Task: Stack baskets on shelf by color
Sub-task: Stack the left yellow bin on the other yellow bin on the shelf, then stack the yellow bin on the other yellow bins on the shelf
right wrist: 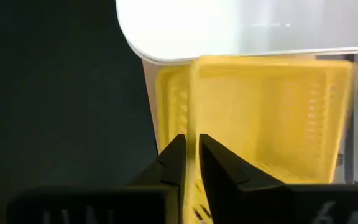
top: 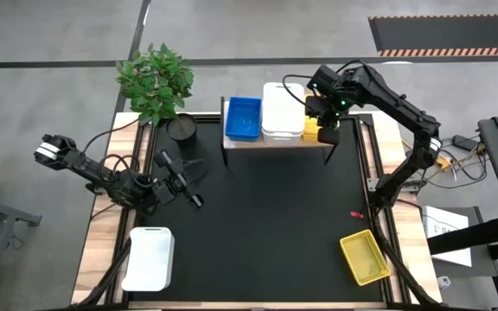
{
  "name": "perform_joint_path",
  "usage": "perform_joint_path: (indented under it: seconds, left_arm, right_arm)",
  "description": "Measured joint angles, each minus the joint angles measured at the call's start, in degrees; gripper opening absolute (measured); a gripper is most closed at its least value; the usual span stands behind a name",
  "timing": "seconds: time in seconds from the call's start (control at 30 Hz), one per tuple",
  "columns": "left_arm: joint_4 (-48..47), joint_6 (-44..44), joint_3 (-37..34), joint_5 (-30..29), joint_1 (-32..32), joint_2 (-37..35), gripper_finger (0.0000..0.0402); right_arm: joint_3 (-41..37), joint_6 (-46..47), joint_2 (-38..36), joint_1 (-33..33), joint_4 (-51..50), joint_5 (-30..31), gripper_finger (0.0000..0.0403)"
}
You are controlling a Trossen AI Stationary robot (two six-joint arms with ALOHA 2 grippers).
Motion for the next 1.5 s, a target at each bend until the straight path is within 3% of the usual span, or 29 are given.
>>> perform_joint_path:
  seconds: [0.37,0.73,1.07,1.5]
  left_arm:
    - [-0.1,0.0,0.0,0.0,0.0,0.0,0.0122]
    - [-0.2,0.0,0.0,0.0,0.0,0.0,0.0122]
    - [-0.2,-0.1,0.0,0.0,0.0,0.0,0.0122]
    - [-0.2,-0.4,0.0,0.0,0.0,0.7,0.0122]
  right_arm:
    - [-0.8,2.2,-0.3,0.0,-1.0,0.5,0.0107]
    - [-3.4,8.3,-7.2,4.2,-1.0,0.0,0.0065]
    - [-16.8,21.5,-19.0,20.3,11.2,-1.8,0.0038]
    - [-35.8,44.1,-21.3,44.5,22.3,-2.9,0.0038]
